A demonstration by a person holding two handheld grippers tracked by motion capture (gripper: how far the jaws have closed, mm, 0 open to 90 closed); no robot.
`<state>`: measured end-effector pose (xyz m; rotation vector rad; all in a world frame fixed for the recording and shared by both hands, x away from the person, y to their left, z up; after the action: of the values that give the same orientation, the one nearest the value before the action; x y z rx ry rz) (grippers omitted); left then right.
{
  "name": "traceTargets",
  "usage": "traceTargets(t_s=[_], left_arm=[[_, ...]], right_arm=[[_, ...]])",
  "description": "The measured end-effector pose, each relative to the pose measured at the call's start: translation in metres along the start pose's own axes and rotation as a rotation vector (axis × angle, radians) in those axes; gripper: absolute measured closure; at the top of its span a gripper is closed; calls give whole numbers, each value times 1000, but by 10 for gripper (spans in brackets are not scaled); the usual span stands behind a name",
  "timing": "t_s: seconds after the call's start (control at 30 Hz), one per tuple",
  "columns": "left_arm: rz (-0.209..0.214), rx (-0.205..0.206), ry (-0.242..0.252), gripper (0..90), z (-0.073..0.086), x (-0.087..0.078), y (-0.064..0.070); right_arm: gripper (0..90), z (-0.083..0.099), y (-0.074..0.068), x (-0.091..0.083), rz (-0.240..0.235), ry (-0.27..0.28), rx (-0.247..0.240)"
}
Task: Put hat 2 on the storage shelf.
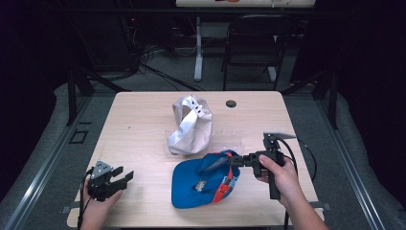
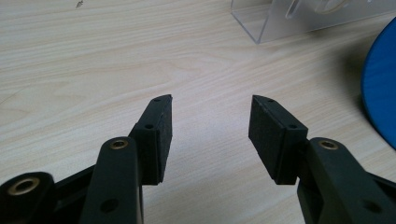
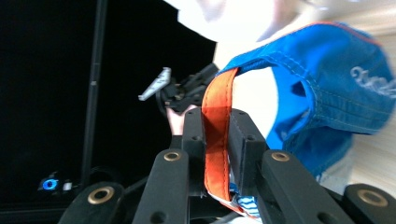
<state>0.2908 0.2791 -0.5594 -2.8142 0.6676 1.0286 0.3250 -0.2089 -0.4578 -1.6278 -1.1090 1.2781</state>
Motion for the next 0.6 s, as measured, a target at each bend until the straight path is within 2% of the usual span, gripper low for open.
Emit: traceTargets(t_s=[0.27, 0.43, 0.6], left_arm=[[0, 2, 1, 501, 0, -1, 0], [1, 4, -1, 501, 0, 0, 0], [-1, 1, 5, 501, 0, -1, 0]], right_arm=[[781, -14, -38, 2, -52, 4, -15], [781, -22, -62, -2, -41, 19, -32], [782, -28, -74, -11, -16, 44, -32]])
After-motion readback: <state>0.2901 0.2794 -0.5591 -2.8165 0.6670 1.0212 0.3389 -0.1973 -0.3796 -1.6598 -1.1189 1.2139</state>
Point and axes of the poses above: each handheld gripper's, and its own axes: x roughly forward along the jaws, z roughly out of its underside, y roughly to its right, the point moved 1 cm from there along x, roughly forward along the jaws, and after that the axes turned 1 degree about -y, right-handed, at the moved point
